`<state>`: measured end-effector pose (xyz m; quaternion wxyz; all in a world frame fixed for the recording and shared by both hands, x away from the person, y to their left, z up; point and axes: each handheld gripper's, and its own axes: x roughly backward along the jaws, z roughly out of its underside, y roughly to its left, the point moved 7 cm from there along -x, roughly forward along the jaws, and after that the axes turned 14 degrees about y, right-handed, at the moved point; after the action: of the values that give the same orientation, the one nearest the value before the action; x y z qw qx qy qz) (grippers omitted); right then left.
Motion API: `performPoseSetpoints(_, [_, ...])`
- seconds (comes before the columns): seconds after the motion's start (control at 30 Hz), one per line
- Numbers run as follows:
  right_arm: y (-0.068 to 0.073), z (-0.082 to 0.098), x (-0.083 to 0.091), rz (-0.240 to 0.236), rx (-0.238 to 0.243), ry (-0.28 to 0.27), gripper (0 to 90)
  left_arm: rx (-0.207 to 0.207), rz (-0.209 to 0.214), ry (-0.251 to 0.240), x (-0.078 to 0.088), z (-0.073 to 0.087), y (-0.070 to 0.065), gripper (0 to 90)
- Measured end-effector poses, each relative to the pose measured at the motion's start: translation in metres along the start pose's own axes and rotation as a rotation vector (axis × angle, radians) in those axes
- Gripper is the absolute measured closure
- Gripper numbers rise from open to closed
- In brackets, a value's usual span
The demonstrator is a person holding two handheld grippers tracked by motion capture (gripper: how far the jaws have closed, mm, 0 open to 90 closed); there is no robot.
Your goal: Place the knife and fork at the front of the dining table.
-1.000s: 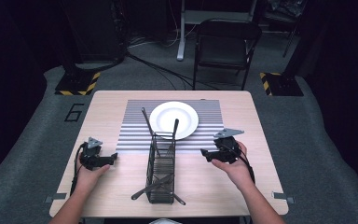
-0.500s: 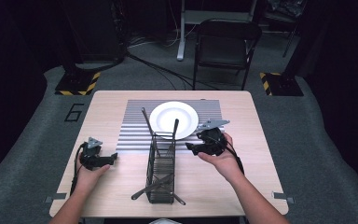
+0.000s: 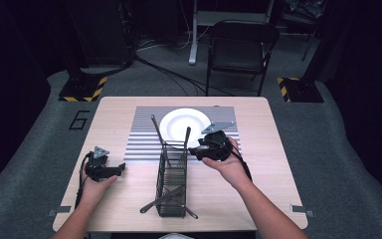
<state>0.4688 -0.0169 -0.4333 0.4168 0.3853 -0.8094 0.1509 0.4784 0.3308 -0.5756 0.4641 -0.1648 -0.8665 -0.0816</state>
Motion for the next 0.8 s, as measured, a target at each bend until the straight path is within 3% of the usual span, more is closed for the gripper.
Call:
performPoseSetpoints(0.37, [0.004, -0.015, -0.01, -0.043, -0.011, -0.001, 58.0, 0.0, 0.002, 0.002, 0.0, 0.0, 0.0, 14.1])
performPoseSetpoints(0.5, [0.004, -0.02, -0.014, -0.046, 0.008, 0.001, 60.4, -0.001, -0.001, 0.0, 0.0, 0.0, 0.0, 14.2])
performPoseSetpoints(0.8, [0.005, -0.026, -0.021, -0.055, 0.002, 0.01, 65.2, 0.001, -0.001, -0.013, -0.001, -0.001, -0.001, 14.2])
